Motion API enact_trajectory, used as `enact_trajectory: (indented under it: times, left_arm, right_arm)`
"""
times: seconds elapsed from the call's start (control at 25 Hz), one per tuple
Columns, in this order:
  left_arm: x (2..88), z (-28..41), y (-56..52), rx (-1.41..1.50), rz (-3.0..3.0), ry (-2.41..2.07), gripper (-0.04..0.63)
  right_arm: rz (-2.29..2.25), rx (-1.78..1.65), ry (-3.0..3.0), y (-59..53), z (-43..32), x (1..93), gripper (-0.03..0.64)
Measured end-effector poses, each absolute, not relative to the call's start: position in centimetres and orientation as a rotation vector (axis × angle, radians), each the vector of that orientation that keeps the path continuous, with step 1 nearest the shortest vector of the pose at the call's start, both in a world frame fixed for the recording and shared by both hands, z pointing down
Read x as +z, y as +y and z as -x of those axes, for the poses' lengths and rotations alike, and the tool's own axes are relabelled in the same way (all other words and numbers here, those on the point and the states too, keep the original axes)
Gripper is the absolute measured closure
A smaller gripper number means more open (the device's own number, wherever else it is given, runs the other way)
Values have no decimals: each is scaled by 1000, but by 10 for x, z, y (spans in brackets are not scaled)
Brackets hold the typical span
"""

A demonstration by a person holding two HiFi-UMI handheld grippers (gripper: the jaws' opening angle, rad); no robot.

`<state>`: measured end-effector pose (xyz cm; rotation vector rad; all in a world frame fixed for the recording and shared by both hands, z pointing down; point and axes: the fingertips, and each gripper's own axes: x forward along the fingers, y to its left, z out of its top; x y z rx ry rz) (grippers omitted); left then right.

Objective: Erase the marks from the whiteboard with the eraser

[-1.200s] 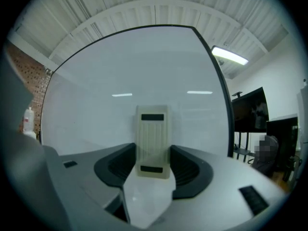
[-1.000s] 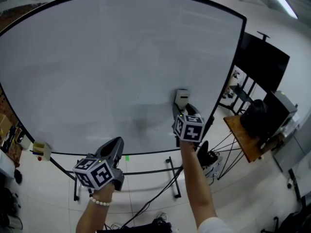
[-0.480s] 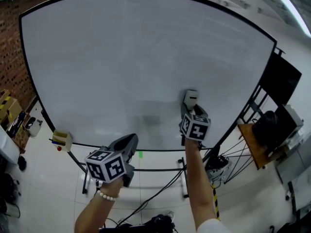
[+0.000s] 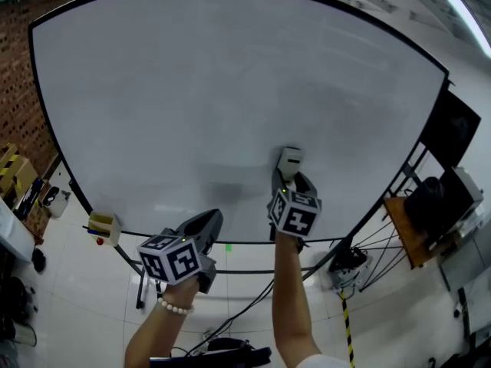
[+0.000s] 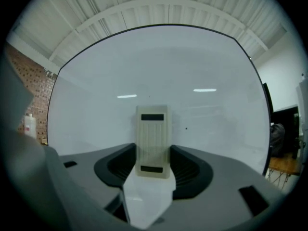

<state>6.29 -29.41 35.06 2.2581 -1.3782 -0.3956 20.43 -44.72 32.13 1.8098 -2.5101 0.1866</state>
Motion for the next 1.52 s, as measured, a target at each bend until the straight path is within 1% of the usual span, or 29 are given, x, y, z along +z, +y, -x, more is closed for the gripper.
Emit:
enact_trajectory:
  times: [0.12,0.32,0.56,1.08,1.52]
  left_arm:
    - [349,-54,-310,-387,-2259,-1390,606]
    - [353,-24,-328,-362,-2252,-1448,607]
    - [363,15,-326,-351,-2243,-1483,606]
    - [375,181,-254,-329,-2188,-1499,607]
    - [378,292,-193,-340,-2178,-1558,606]
  right_arm:
    - [-1804,148,-2509,-442,-189,320,365]
    - [-1705,71,-2556,-436,-139,319,365]
    - [-1720,49,-2557,-425,-106,318,365]
    - [-1713,55,-2544,-387,73,333,365]
    - [-1752,69,-2543,-359,186,334,365]
